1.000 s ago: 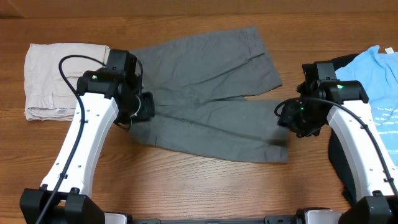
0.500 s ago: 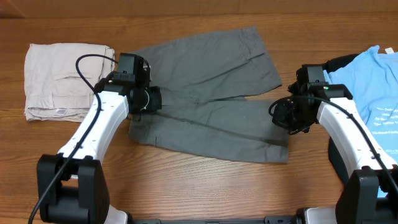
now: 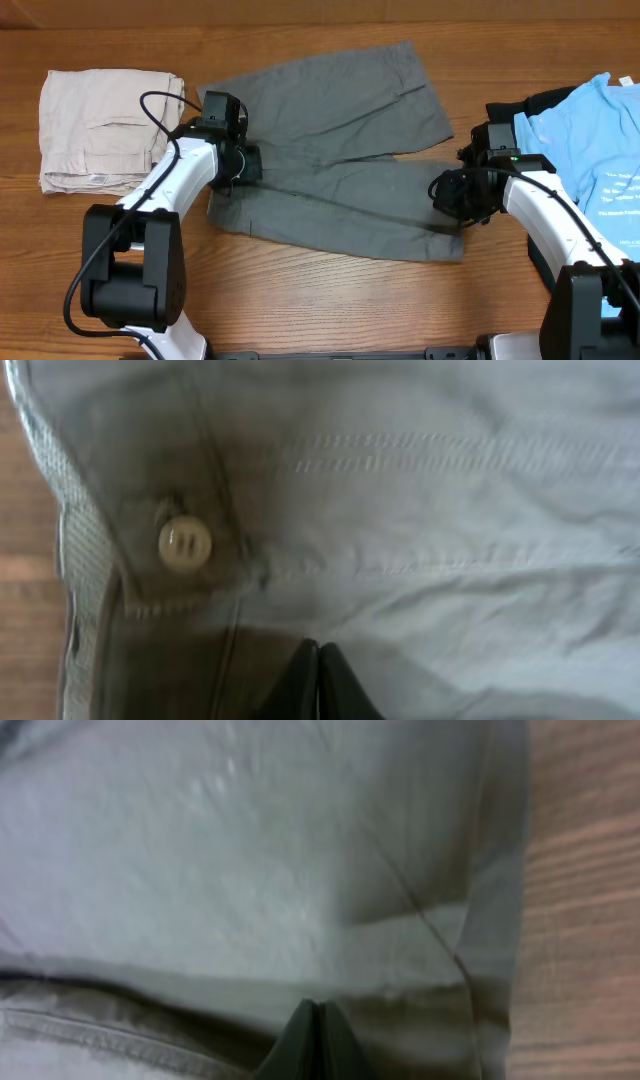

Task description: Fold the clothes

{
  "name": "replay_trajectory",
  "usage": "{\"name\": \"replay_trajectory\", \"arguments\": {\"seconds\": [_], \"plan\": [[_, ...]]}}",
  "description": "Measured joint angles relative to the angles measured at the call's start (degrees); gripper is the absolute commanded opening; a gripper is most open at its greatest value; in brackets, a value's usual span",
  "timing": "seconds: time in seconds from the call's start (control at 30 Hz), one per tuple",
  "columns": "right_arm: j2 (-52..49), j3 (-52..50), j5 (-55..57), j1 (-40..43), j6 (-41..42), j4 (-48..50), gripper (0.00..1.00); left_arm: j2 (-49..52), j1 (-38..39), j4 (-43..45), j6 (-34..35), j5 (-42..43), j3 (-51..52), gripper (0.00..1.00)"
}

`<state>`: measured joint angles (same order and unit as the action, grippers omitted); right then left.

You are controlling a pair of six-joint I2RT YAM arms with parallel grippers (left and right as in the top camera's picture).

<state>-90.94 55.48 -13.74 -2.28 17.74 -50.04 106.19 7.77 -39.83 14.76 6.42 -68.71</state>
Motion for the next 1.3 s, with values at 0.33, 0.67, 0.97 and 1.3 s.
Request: {"name": "replay_trajectory", "arguments": {"seconds": [0.33, 0.67, 0.97, 1.3], "plan": [[0.0, -2.3, -1.3, 0.0, 0.0, -4.3, 0.04, -1.4, 0.0, -15.7, 0.0, 0.0, -1.0, 0.04], [-0.1, -6.5, -4.9, 0.0, 0.0, -15.9, 0.11, -1.7, 0.0, -32.6, 0.0, 0.0, -1.2, 0.05], [-0.5, 0.2, -7.1, 0.0, 0.0, -21.6, 0.11, -3.6, 0.0, -36.0, 0.0, 0.5, -2.2, 0.04], [-0.5, 15.4, 0.7, 0.0, 0.1, -19.5, 0.04, -18.8, 0.0, -27.6, 1.0, 2.6, -8.6, 0.04]]}}
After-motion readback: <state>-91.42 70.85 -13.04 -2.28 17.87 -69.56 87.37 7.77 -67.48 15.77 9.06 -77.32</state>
